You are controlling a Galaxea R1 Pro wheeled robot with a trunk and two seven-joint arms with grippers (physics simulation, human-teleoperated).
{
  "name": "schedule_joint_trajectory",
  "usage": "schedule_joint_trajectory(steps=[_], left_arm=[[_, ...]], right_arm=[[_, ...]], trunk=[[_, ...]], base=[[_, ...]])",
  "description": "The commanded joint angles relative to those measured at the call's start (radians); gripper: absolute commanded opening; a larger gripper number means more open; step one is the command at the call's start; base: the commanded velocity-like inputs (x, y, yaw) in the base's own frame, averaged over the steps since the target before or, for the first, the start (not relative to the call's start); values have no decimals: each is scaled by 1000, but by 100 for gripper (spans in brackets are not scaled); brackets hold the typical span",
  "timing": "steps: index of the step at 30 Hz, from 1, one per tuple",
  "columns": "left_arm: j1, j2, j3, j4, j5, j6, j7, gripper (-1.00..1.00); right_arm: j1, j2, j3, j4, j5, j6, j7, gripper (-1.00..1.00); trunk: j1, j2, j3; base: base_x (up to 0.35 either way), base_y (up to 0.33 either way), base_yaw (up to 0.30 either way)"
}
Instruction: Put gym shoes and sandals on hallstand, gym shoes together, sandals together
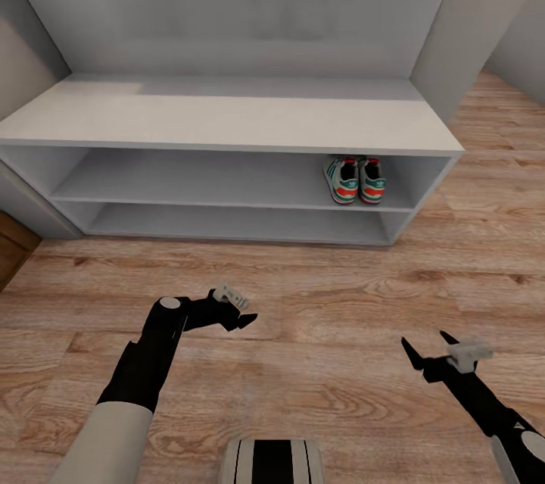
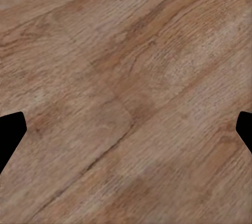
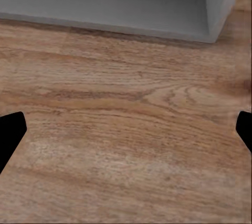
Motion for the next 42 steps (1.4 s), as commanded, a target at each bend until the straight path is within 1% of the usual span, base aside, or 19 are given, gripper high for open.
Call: schedule_joint_trajectory(steps=[1,5,6,8,9,12,13,15,17,18,21,22,26,27,31,32,34,37,42], left_arm=[[0,0,0,0,0,0,0,100],[15,3,3,15,-7,-8,9,100],[15,3,3,15,-7,-8,9,100],[25,9,6,16,-9,-10,14,100],[25,9,6,16,-9,-10,14,100],[40,10,5,15,-13,-13,23,100],[40,10,5,15,-13,-13,23,100],[51,9,5,15,-17,-15,28,100],[68,11,5,13,-18,-17,31,100],[68,11,5,13,-18,-17,31,100],[98,15,7,12,-17,-26,33,100],[98,15,7,12,-17,-26,33,100],[150,17,14,17,-7,-95,34,100],[150,17,14,17,-7,-95,34,100],[206,16,29,28,45,-188,36,100],[206,16,29,28,45,-188,36,100],[221,17,35,31,65,-215,37,100],[235,17,40,34,83,-238,39,100],[243,18,43,38,94,-252,40,100]], right_arm=[[0,0,-1,0,0,0,1,100],[48,-1,-133,27,-4,3,63,100],[48,-1,-133,27,-4,3,63,100],[62,1,-205,52,-7,3,98,100],[62,1,-205,52,-7,3,98,100],[75,6,-303,74,-11,4,149,100],[75,6,-303,74,-11,4,149,100],[80,8,-357,87,-13,5,182,100],[83,9,-395,97,-14,5,207,100],[83,9,-395,97,-14,5,207,100],[85,12,-425,107,-12,5,226,100],[85,12,-425,107,-12,5,226,100],[86,21,-442,114,-6,5,230,100],[86,21,-442,114,-6,5,230,100],[85,26,-449,120,-4,4,217,100],[85,26,-449,120,-4,4,217,100],[84,27,-451,122,-5,4,206,100],[84,29,-453,125,-5,4,187,100],[84,29,-453,126,-5,5,172,100]], trunk=[[0,0,0],[0,0,0],[0,0,0],[0,0,0],[0,0,0],[0,0,0],[0,0,0],[0,0,0],[0,0,0],[0,0,0],[0,0,0],[0,0,0],[0,0,0],[0,0,0],[0,0,0],[0,0,0],[0,0,0],[0,0,0],[0,0,0]], base=[[0,0,0],[0,0,0],[0,0,0],[0,0,0],[0,0,0],[0,0,0],[0,0,0],[0,0,0],[0,0,0],[0,0,0],[0,0,0],[0,0,0],[0,0,0],[0,0,0],[0,0,0],[0,0,0],[0,0,0],[0,-16,0],[0,-113,0]])
